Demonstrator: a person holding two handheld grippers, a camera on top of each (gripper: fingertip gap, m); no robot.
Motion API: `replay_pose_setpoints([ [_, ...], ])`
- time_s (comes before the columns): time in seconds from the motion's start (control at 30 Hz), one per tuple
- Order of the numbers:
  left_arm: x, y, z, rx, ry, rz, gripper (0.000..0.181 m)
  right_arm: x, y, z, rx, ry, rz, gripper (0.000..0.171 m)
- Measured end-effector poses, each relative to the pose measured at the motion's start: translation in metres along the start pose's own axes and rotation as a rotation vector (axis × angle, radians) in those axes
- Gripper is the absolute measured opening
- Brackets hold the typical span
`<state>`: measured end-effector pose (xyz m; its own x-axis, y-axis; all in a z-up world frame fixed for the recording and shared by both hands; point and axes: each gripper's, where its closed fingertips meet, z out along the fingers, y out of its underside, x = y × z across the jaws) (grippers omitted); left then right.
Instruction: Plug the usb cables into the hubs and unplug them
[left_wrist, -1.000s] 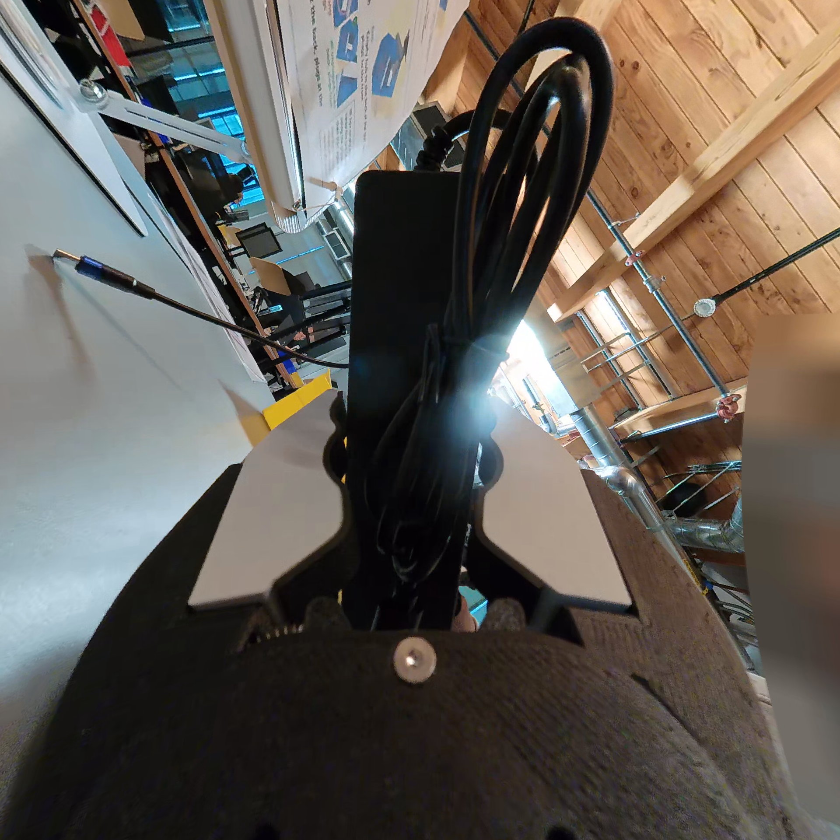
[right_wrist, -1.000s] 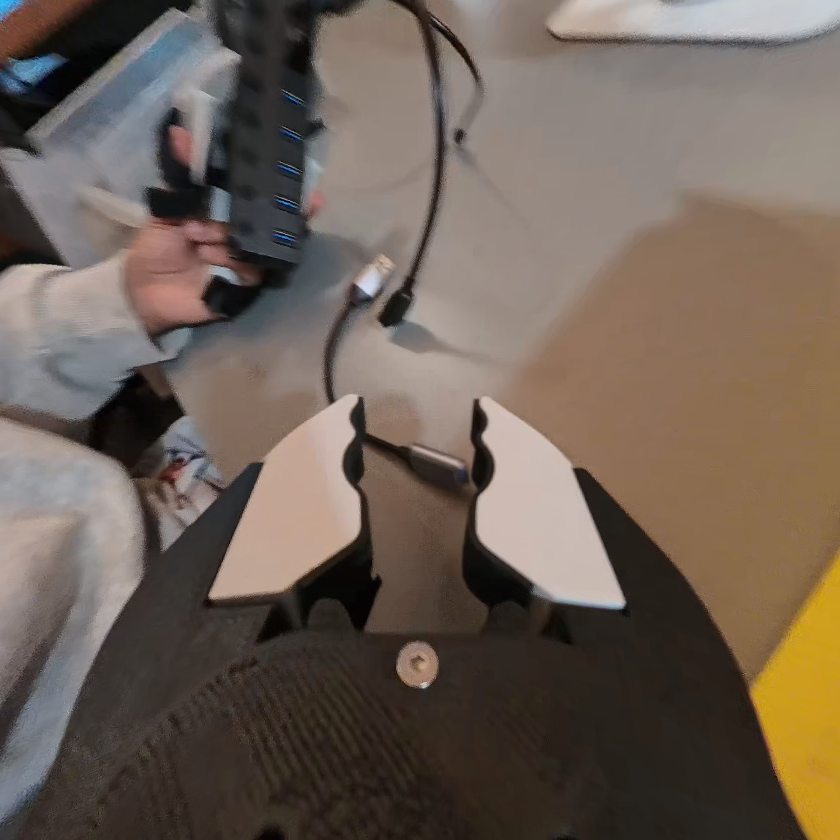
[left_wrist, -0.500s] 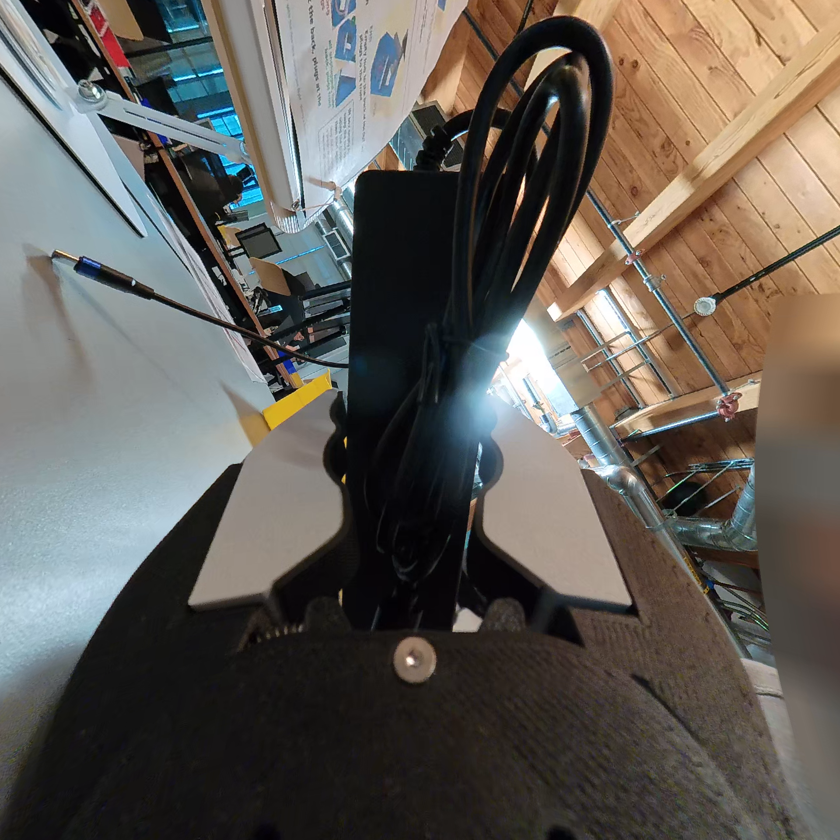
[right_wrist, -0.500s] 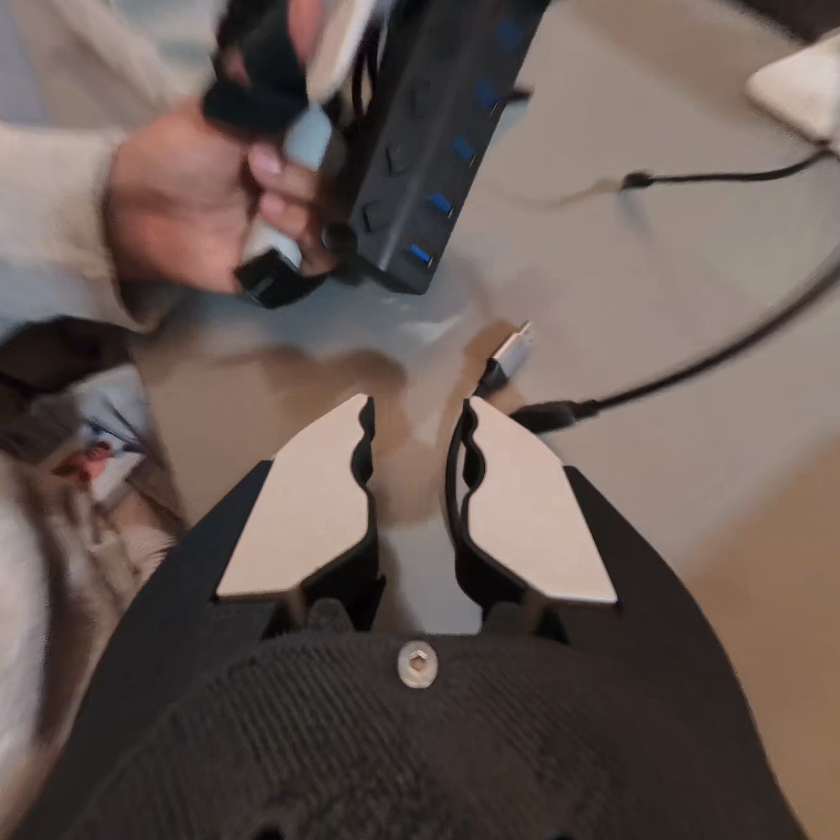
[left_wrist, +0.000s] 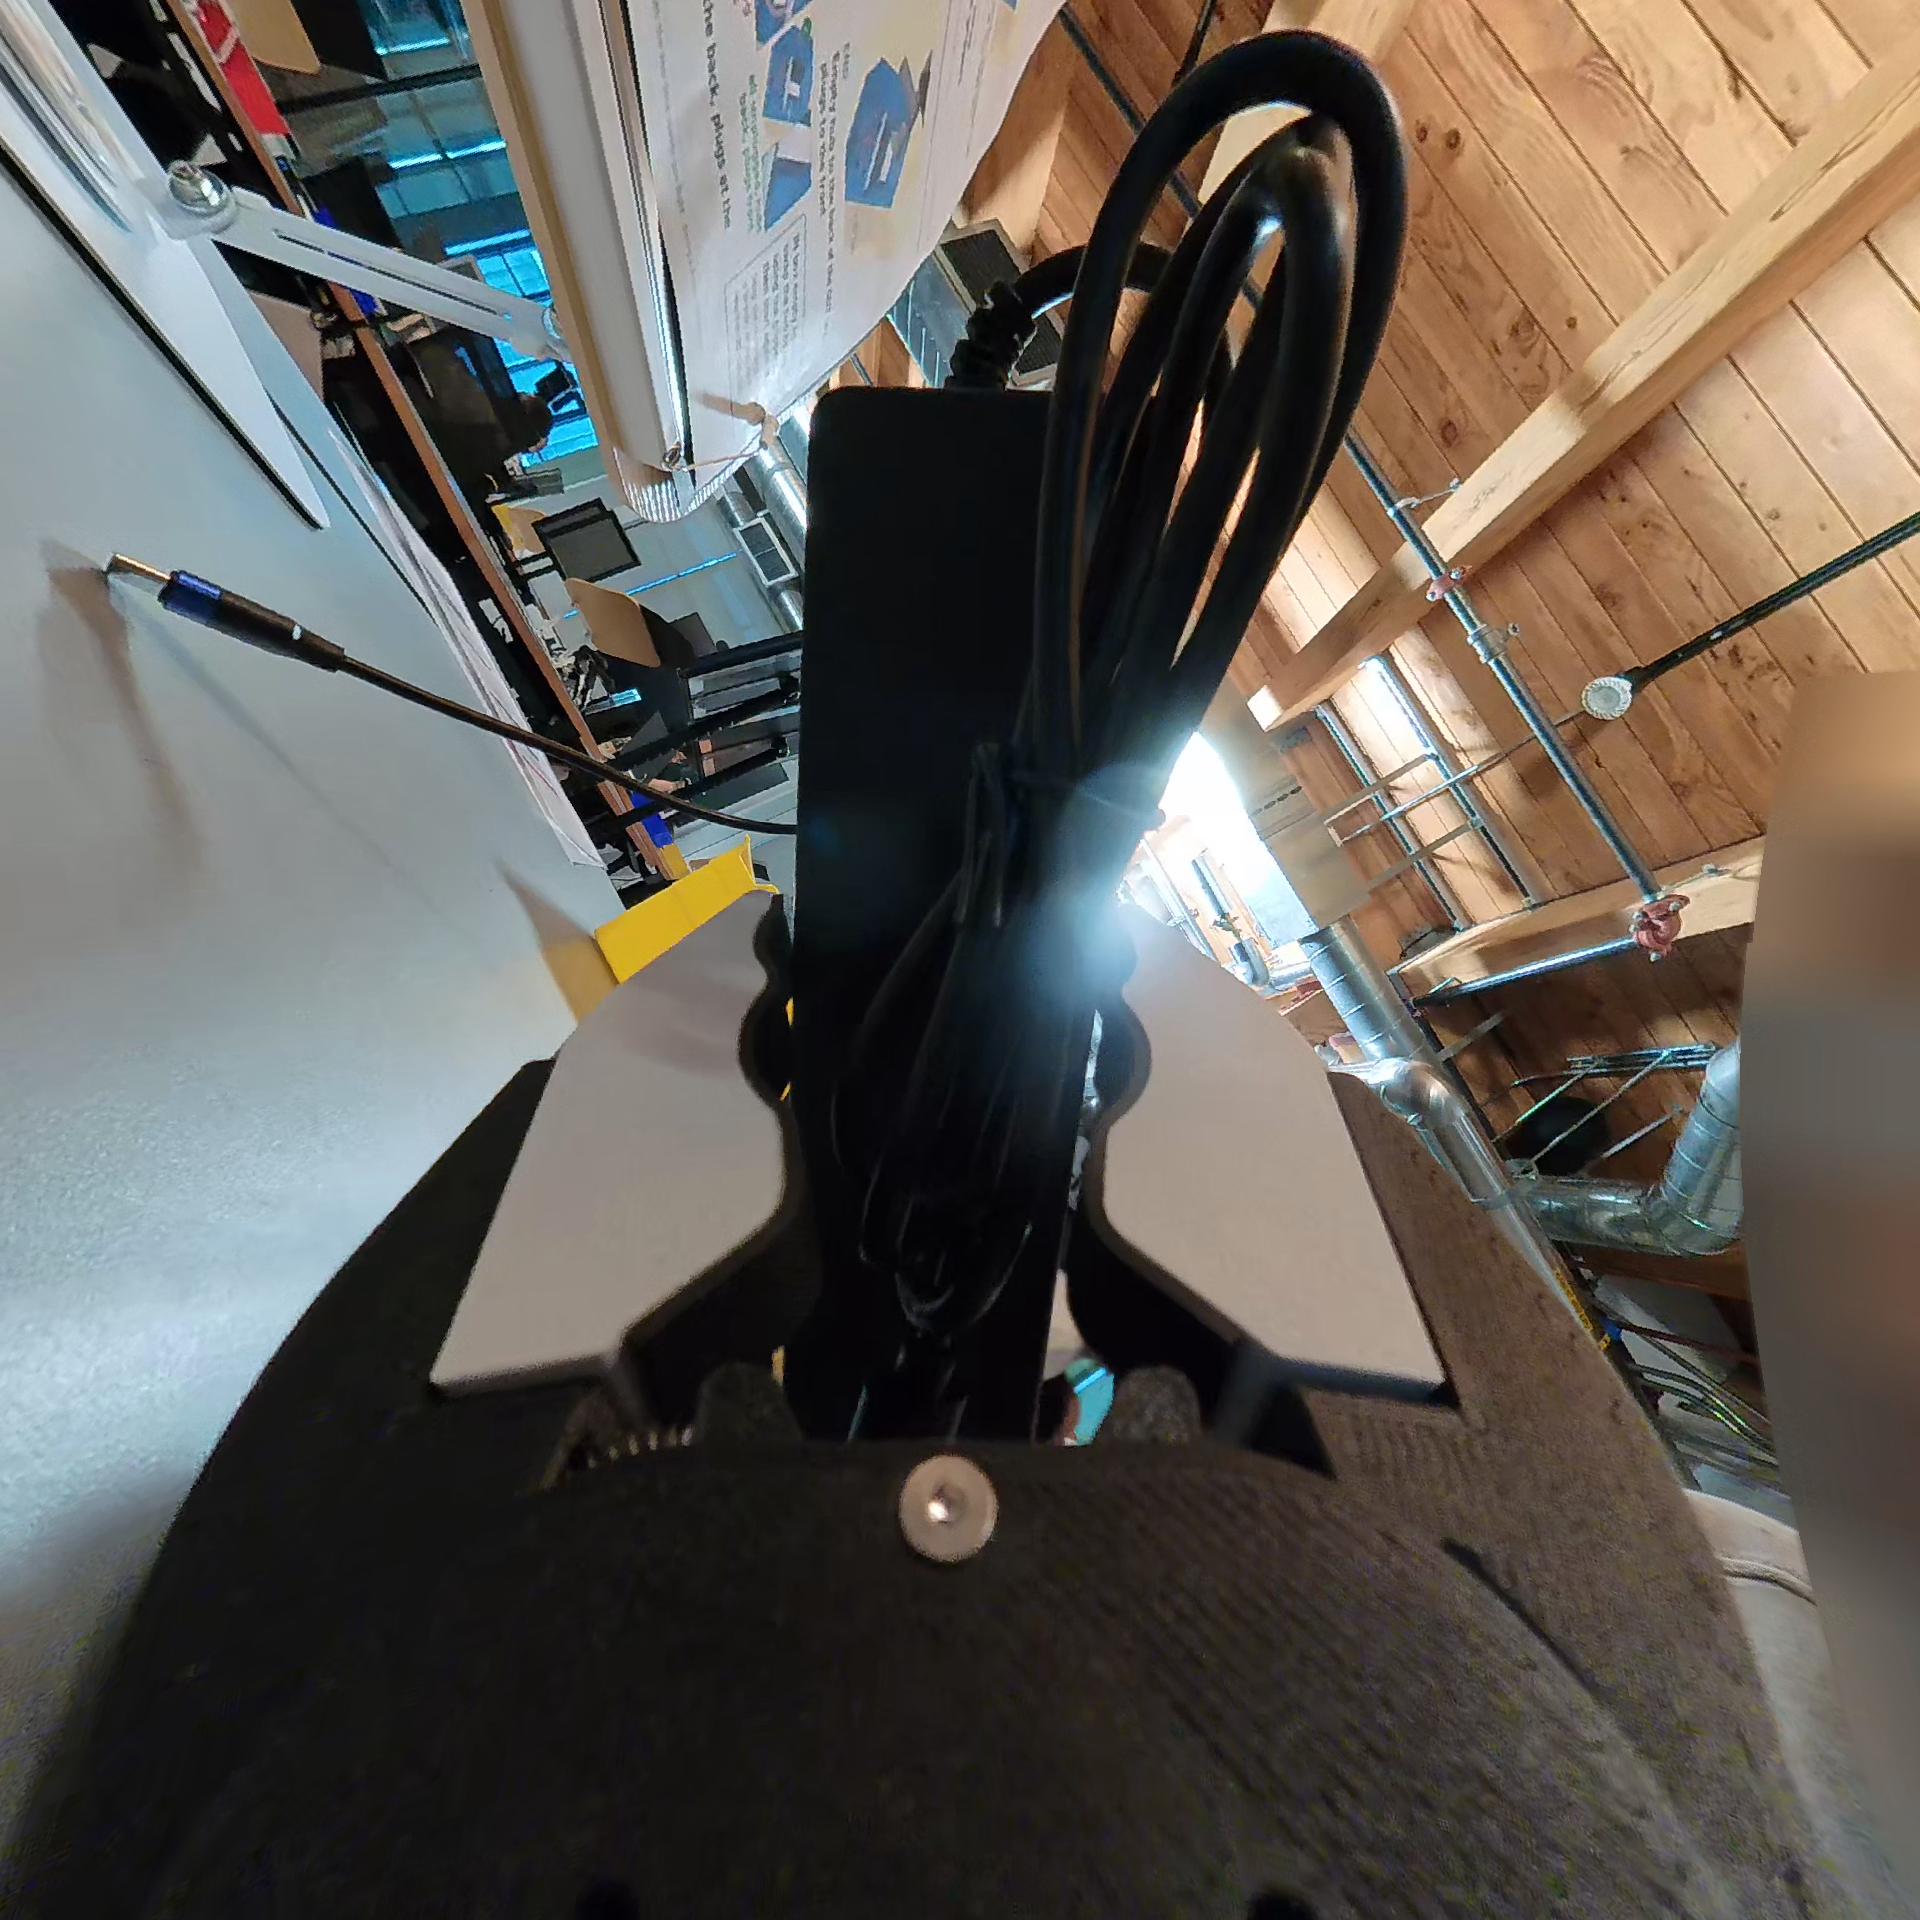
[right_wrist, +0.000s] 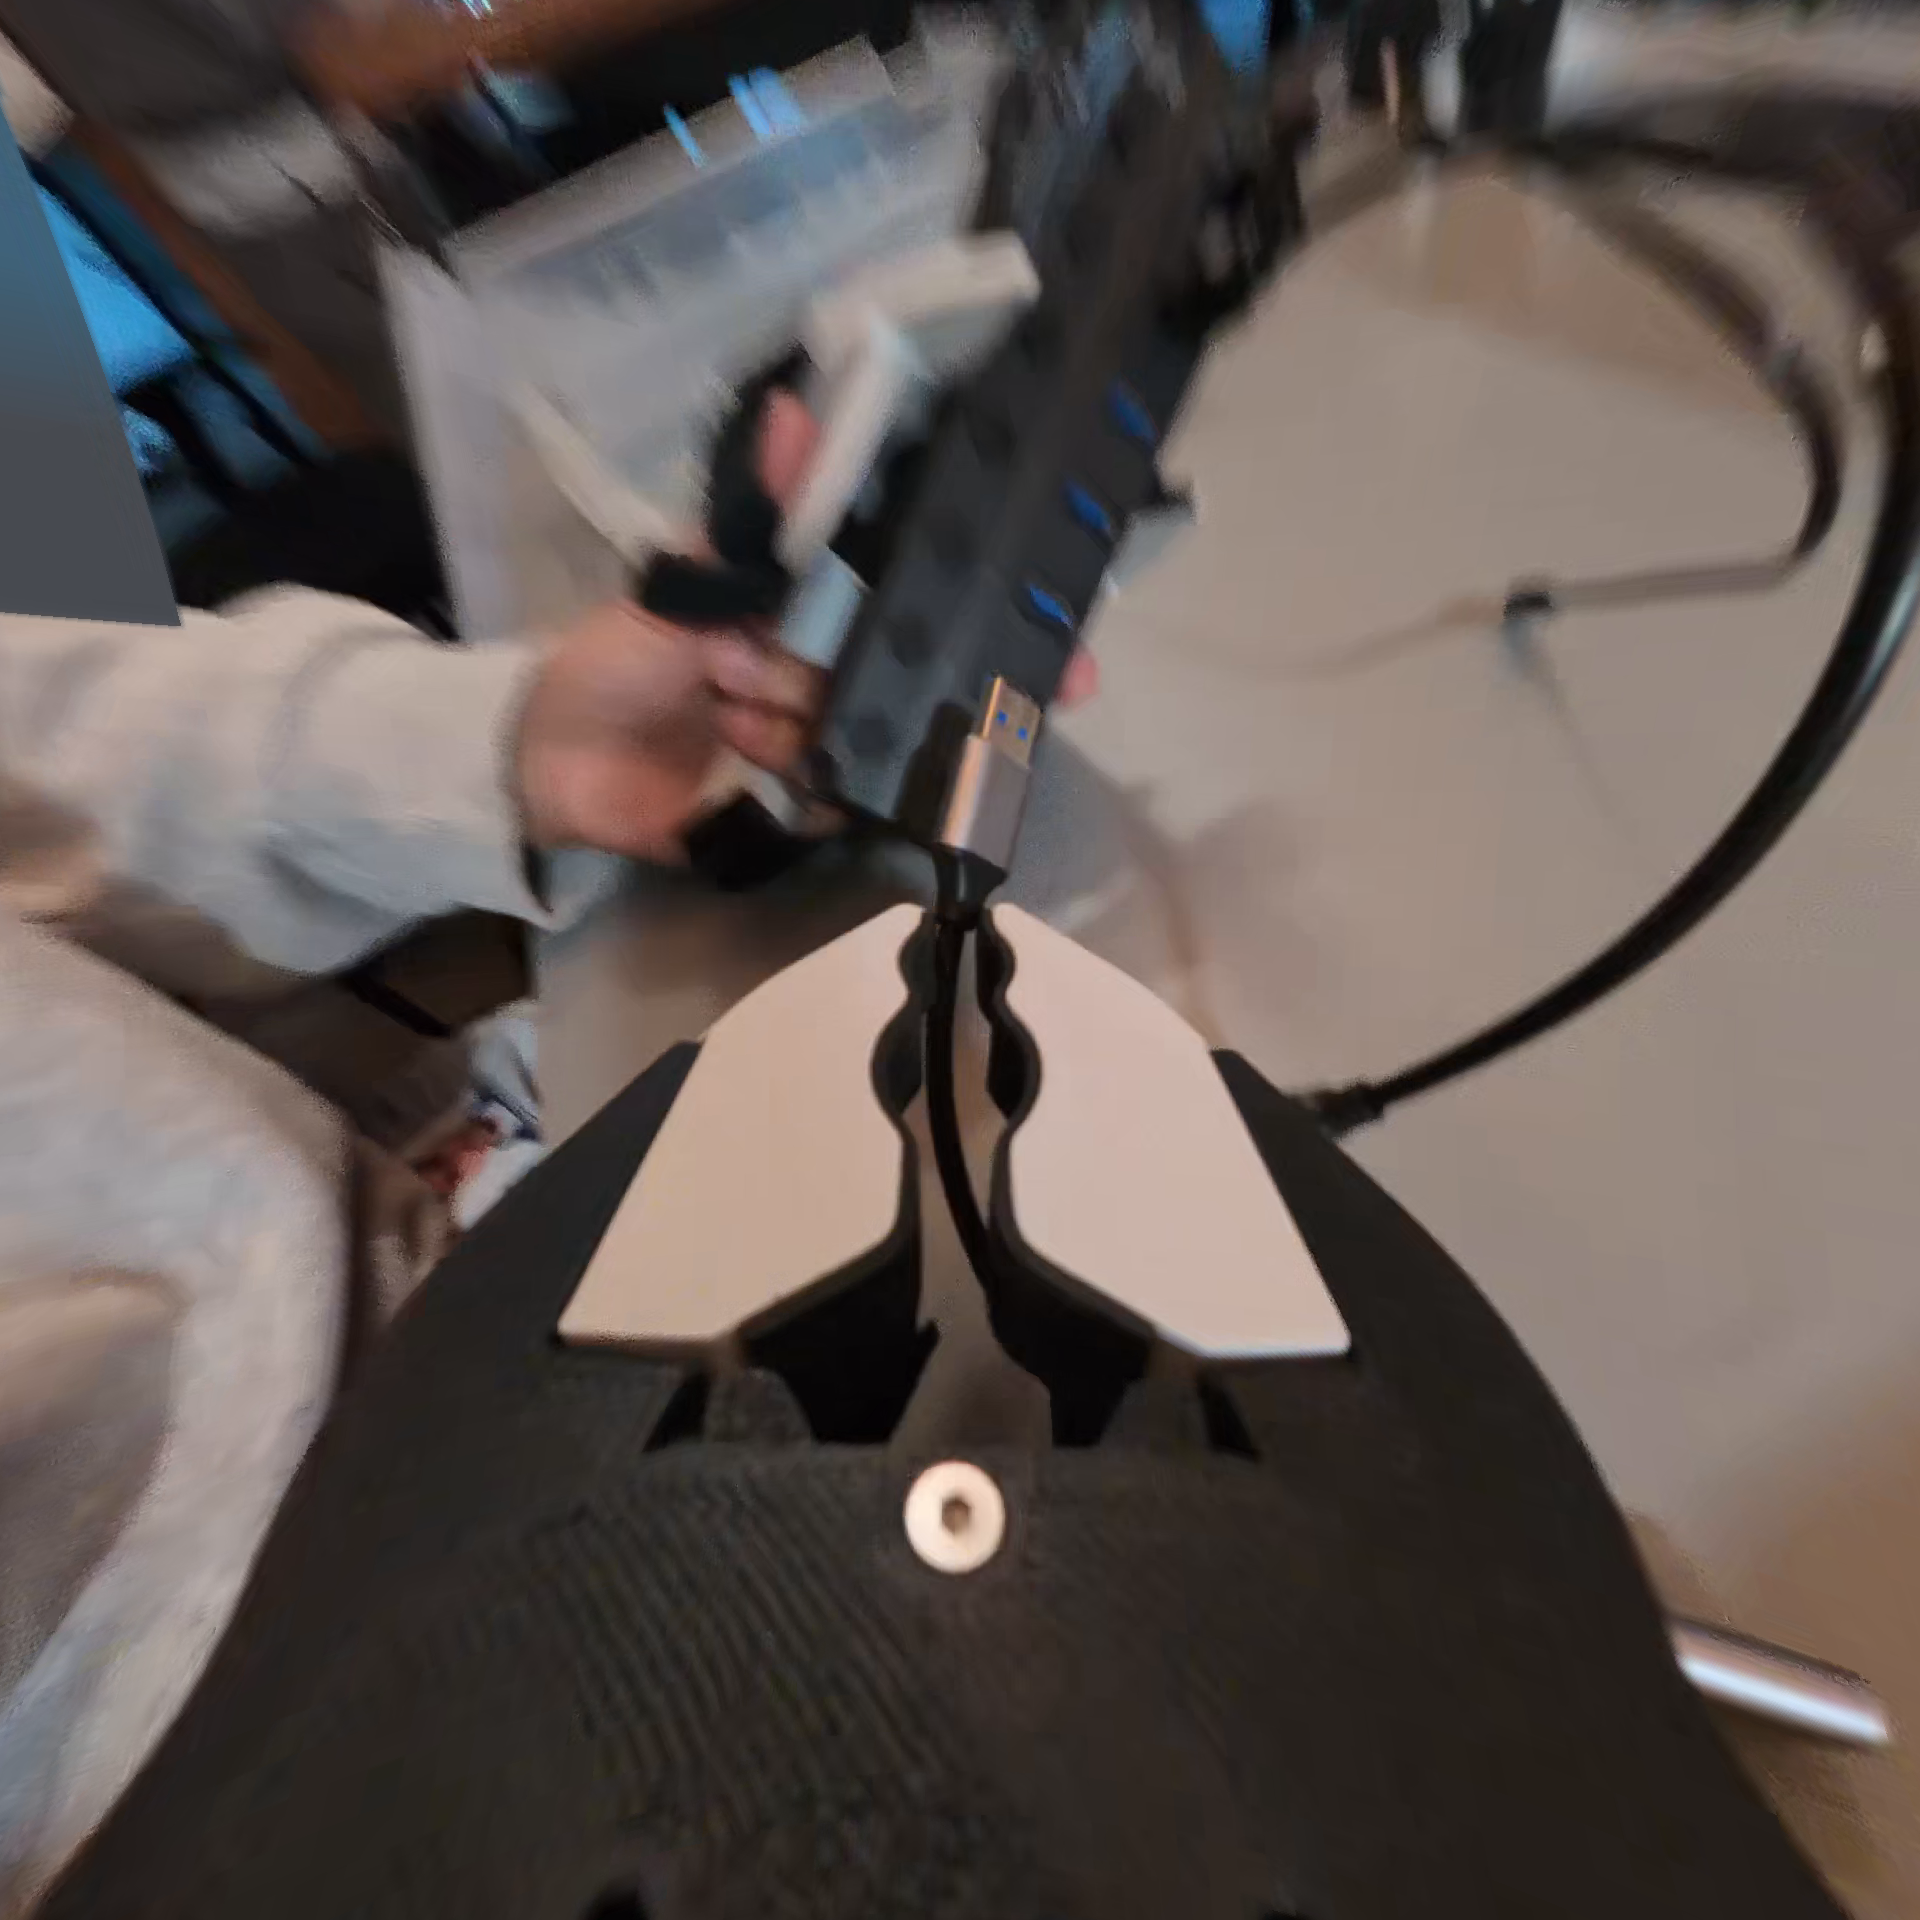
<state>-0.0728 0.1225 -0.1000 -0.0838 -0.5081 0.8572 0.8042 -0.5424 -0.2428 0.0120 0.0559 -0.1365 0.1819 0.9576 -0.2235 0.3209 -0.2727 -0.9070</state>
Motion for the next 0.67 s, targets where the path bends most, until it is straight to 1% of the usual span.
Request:
replay_pose_setpoints([
  [0.03, 0.000, 0.000, 0.000, 0.000, 0.000, 0.000, 0.057, -0.010, -0.014, -0.010, 0.091, -0.056, -0.034, 0.008],
  [0.07, 0.000, 0.000, 0.000, -0.001, 0.000, 0.000, 0.057, -0.018, -0.025, -0.018, 0.163, -0.093, -0.072, 0.007],
  [0.13, 0.000, 0.000, 0.000, -0.001, 0.002, 0.000, 0.057, -0.026, -0.035, -0.029, 0.223, -0.115, -0.139, 0.007],
  [0.23, 0.001, 0.001, 0.000, -0.003, 0.003, 0.000, 0.057, -0.031, -0.035, -0.031, 0.223, -0.094, -0.227, 0.007],
  [0.3, 0.001, 0.001, 0.000, -0.005, 0.005, 0.000, 0.057, -0.035, -0.033, -0.028, 0.214, -0.100, -0.244, 0.007],
  [0.47, 0.002, 0.002, 0.000, -0.013, 0.011, -0.001, 0.057, -0.039, -0.029, -0.023, 0.188, -0.106, -0.264, 0.007],
  [0.67, 0.006, 0.006, 0.002, -0.035, 0.038, 0.001, 0.057, -0.034, -0.026, -0.020, 0.181, -0.097, -0.227, 0.007],
])
